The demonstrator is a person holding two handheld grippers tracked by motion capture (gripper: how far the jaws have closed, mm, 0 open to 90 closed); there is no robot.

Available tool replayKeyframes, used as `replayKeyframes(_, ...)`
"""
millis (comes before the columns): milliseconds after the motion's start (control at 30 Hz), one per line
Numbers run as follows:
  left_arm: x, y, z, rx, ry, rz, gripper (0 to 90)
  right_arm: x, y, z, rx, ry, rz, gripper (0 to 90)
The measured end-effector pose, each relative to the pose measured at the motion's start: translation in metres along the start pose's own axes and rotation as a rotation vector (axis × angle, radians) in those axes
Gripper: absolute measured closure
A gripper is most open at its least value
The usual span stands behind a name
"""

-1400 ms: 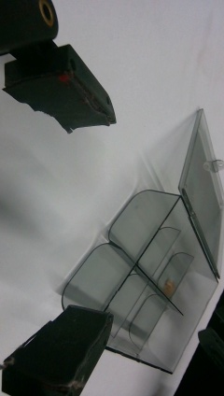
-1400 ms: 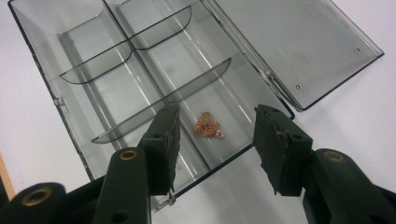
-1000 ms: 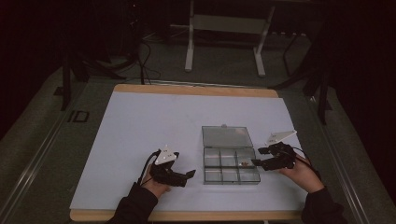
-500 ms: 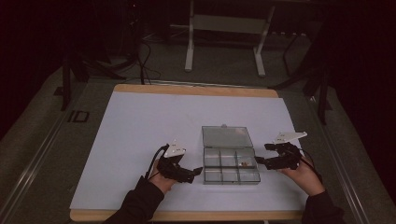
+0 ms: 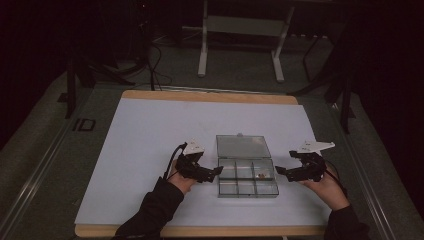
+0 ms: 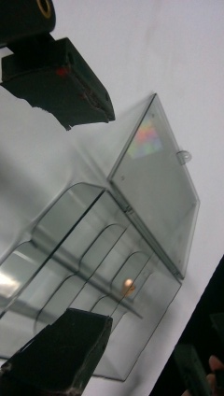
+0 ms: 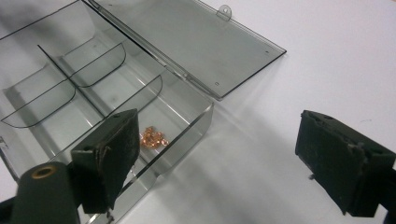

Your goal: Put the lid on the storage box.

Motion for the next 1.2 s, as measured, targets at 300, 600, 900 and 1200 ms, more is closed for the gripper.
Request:
replayKeyframes(300,0.011,-0.017,0.009,0.014,0.007,0.002,4.6,0.000,-0.003,-0.001,-0.007,0.010,-0.022,14.0)
replayKeyframes(600,0.020,-0.031,0.015,0.017,0.030,0.003,5.0,-0.003,-0.003,0.000,-0.031,0.007,-0.043,18.5)
replayKeyframes(900,0.033,-0.046,0.021,0.024,0.116,0.029,6.3,-0.002,-0.008,0.004,-0.045,0.006,-0.074,22.4)
replayKeyframes(1200,0.042,-0.062,0.013,0.090,0.247,0.035,15.5,0.002,-0.015,0.011,-0.054,0.013,-0.094,25.0)
Point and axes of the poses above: each handheld gripper's, and its own axes: y roughly backward along the jaws, z roughly out of its top, x roughly to its left, the point moved 2 cm from there along -y, roughly forward along the jaws, and after that the axes turned 15 degrees about -y, right-handed, at the moved point
